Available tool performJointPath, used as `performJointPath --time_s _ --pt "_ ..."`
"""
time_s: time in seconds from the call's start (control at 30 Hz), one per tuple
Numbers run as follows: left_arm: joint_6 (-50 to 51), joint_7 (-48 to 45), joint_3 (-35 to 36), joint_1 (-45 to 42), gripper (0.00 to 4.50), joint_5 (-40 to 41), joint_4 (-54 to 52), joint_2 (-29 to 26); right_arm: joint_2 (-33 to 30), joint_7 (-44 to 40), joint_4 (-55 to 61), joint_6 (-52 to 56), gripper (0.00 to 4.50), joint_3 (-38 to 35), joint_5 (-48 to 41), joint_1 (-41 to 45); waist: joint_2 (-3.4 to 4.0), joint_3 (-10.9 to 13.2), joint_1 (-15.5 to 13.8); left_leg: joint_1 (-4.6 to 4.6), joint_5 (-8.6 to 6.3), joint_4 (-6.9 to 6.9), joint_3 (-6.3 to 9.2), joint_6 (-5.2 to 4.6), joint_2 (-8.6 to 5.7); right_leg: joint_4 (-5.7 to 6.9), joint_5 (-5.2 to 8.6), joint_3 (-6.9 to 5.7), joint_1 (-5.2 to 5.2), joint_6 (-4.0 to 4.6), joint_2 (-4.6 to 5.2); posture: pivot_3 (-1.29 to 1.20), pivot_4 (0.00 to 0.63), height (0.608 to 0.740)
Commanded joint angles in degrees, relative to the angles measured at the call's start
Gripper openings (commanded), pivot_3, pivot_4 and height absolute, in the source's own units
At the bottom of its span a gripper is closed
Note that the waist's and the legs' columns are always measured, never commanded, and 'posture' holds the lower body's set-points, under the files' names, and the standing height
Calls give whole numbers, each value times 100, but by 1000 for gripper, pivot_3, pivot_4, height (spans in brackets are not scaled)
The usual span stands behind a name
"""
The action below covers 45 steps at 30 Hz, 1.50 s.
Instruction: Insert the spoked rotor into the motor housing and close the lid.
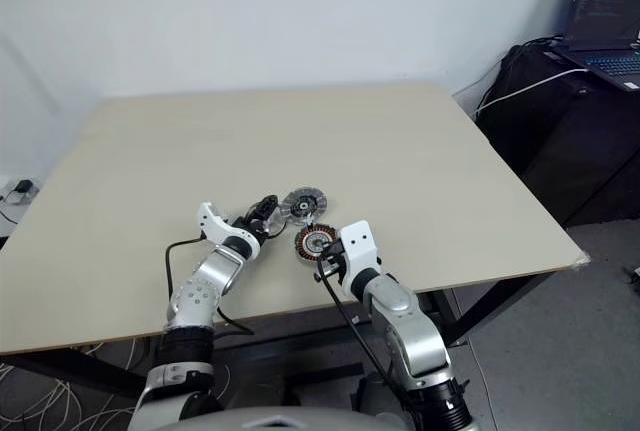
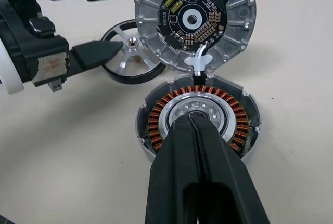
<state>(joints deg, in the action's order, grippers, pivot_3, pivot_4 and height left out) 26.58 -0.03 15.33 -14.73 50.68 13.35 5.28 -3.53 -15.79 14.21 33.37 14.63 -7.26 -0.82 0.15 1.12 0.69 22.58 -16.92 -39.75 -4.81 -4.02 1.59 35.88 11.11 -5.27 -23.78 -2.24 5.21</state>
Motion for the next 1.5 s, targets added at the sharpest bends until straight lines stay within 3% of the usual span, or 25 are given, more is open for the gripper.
performJointPath --time_s 0.03,0.2,0.3,0.7,1.17,1.27,1.5 --pt "-149 -200 -17 12 4500 12 -194 370 41 34 176 -55 18 -58 -66 47 -1 0 0 0 0 0 0 0 0 0 0 0 0 0 0 0 0 740" --pt "-199 -169 69 68 4500 -15 -141 357 40 30 175 -48 18 -57 -74 51 -2 1 -1 0 0 0 1 0 0 -1 0 0 0 0 0 0 0 740" --pt "-225 -161 123 89 3941 -50 -104 362 37 29 180 -46 0 -57 -74 44 -3 2 -2 0 0 0 1 0 1 0 0 0 0 0 0 0 0 740" --pt "-188 -187 168 273 23 -89 -184 394 24 58 224 -25 0 -71 -77 -11 -5 3 -1 0 0 0 2 -1 1 -1 0 -1 0 0 1 0 0 740" --pt "-319 91 408 860 23 -173 -814 68 30 62 172 -25 0 -56 -93 25 -11 9 -11 1 -2 0 7 1 1 -2 1 -7 -4 1 10 0 0 740" --pt "-296 95 419 832 582 -170 -760 37 34 48 150 -28 0 -45 -93 50 -11 9 -4 1 -2 0 7 1 1 -2 1 -7 -3 1 10 0 0 740" --pt "-213 70 352 706 2913 -219 -577 23 13 50 176 -33 0 -74 -94 36 -11 10 -6 2 -2 1 6 0 1 -2 1 -9 -3 2 9 0 0 740"
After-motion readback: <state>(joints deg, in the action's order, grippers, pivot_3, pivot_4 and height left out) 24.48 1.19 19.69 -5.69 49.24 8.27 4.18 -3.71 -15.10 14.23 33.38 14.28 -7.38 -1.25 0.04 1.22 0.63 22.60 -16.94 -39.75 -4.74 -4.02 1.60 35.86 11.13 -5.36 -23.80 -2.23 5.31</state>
